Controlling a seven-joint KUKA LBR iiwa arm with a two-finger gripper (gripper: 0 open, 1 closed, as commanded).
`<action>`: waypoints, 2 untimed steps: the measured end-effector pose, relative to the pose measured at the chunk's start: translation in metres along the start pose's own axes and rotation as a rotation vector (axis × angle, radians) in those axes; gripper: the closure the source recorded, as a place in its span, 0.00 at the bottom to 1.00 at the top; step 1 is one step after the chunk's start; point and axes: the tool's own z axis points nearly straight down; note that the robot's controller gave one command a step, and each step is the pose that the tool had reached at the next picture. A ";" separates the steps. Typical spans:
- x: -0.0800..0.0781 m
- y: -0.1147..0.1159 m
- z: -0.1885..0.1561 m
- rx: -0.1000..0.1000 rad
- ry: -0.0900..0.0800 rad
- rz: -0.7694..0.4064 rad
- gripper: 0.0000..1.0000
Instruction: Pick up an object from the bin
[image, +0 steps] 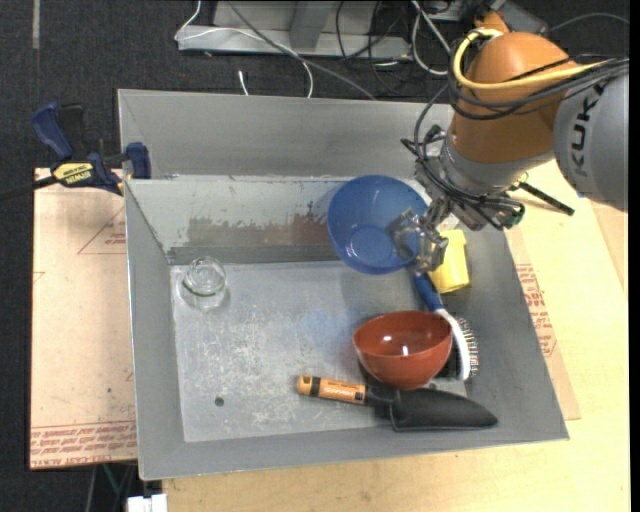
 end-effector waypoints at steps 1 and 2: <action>0.000 0.000 0.000 0.000 0.000 0.000 1.00; -0.002 0.010 0.070 0.001 -0.003 -0.195 1.00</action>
Offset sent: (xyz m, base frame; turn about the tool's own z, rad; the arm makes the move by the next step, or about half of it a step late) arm -0.0053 0.0114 -0.0815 -0.2292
